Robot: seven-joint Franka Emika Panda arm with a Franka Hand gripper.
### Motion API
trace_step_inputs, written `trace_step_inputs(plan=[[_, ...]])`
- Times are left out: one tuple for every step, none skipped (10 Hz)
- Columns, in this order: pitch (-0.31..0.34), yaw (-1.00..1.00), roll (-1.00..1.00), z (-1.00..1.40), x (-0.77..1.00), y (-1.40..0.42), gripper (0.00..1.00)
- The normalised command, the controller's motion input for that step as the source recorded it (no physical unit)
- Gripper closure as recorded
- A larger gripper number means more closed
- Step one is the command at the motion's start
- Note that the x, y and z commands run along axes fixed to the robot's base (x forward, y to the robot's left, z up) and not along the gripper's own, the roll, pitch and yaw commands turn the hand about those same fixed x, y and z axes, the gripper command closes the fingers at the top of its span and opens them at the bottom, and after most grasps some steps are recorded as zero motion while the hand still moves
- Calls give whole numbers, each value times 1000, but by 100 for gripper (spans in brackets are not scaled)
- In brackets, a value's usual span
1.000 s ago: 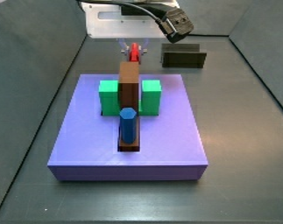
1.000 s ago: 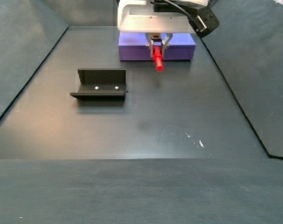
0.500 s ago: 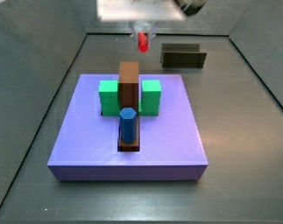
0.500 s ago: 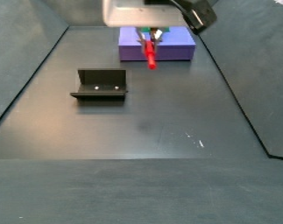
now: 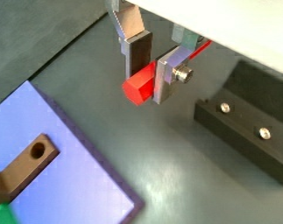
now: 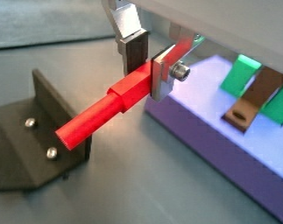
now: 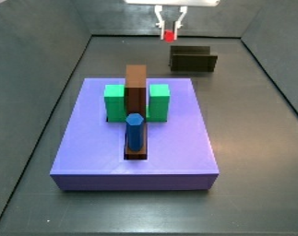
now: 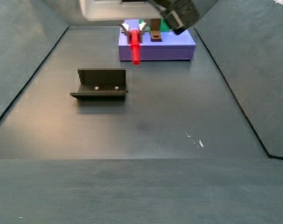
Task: Pick up the red object. Move up. Place the red object on the fixture. Regrasp the red object. Move to above the board. Insert the red object.
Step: Place the red object on the fixture.
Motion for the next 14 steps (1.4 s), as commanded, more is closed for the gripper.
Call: trace_step_inputs(plan=[[-31,-180,-1000,97,520,51,100],[-123,-240,-1000,3,517,106,100],[-137,-246,-1000,11,531,100,100],[-151,-254,-1000,14,543,97,100],[-151,-251,-1000,14,549,97,100],[-160,-246,-1000,0,574,131,100],[-146,-263,-1000,-37,600,191,100],[-26,-109,-660,-426,491,460,100],[-63,0,-94,-491,394,226,100],[-106,0,0,-594,457,206,100],[-14,0,0,-351,414,123,100],[-80,0,0,-211,106,0,100],[-111,0,71,-277,91,0,100],[-123,0,97,-309,94,0,100]])
